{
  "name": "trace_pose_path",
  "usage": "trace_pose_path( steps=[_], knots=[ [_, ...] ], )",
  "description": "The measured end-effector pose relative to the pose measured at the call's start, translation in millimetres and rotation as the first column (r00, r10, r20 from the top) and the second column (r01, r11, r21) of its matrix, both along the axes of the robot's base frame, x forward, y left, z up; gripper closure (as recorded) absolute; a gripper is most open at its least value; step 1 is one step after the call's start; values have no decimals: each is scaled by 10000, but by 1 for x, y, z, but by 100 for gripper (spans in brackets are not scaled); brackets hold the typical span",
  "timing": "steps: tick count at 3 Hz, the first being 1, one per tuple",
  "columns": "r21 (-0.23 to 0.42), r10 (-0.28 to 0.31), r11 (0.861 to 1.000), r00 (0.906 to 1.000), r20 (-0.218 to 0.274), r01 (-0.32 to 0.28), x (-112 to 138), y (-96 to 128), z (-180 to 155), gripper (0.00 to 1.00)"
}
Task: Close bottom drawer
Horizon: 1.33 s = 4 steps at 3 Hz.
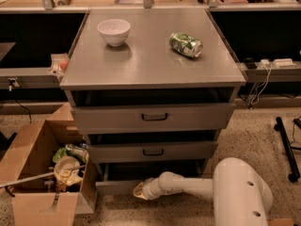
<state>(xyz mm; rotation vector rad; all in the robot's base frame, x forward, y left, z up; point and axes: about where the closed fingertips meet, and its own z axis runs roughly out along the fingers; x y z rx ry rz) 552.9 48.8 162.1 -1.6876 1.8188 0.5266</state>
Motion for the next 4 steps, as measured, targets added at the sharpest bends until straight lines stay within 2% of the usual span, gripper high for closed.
trace_pose_path(
  steps=[4],
  knots=[
    [245, -352, 9991, 9991, 222, 347, 32, -5, 7, 100]
  ],
)
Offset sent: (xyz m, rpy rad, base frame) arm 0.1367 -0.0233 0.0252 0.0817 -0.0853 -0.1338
